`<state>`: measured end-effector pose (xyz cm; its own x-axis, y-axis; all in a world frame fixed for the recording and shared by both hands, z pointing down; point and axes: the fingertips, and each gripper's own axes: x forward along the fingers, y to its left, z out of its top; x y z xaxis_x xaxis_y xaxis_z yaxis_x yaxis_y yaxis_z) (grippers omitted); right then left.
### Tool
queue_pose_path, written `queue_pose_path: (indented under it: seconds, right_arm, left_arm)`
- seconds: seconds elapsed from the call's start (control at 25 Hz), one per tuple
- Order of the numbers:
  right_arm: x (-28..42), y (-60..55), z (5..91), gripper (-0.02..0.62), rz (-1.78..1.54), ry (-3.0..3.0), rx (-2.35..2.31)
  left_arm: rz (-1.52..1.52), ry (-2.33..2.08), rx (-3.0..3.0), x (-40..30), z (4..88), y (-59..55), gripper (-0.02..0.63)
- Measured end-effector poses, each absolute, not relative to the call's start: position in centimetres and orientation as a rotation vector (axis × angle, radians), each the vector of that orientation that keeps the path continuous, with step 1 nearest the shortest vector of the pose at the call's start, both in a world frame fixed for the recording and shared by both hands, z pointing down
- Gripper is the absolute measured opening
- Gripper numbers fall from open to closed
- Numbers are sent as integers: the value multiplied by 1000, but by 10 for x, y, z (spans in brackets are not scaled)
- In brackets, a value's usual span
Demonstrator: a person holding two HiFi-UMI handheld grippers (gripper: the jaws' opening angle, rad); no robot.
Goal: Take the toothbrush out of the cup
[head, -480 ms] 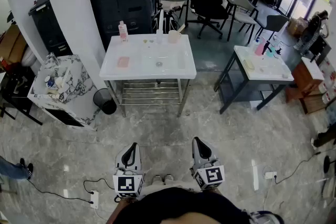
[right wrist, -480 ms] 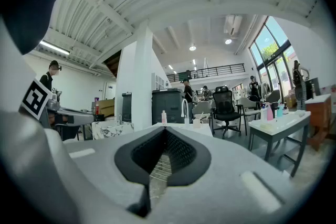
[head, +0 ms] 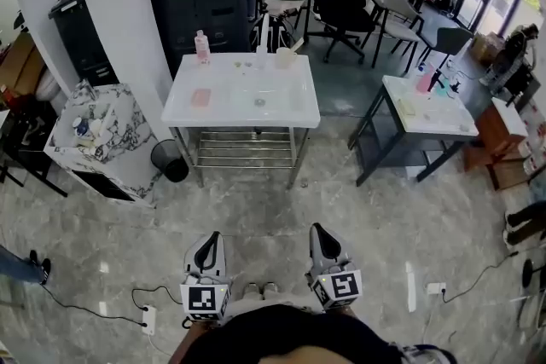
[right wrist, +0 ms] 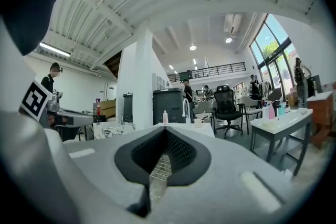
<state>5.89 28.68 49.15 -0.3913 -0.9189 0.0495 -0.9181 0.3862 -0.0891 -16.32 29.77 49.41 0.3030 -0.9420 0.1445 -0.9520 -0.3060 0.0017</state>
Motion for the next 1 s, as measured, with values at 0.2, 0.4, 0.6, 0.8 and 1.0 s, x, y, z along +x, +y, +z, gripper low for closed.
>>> queue_pose_path:
  seconds: [0.2,0.4,0.6,0.8,1.0]
  right_arm:
    - [57,287,493,5,-176,2613,-1730]
    - [55,283,474,59,-86,2556,-1638]
    - [62,277,474,368,-86,2527,-1657]
    - [71,268,475,460,-66,2558,-1685]
    - [86,256,486,460,-163,2550,-1718]
  left_arm:
    - [211,-1806,2462,-170,497,299,3]
    - [201,-1810,2460,-168,497,297,3]
    - [211,-1810,2460,-164,497,294,3]
    - [201,-1813,2452,-161,496,289,3]
    - [192,-1832,2441,-157,492,281,3]
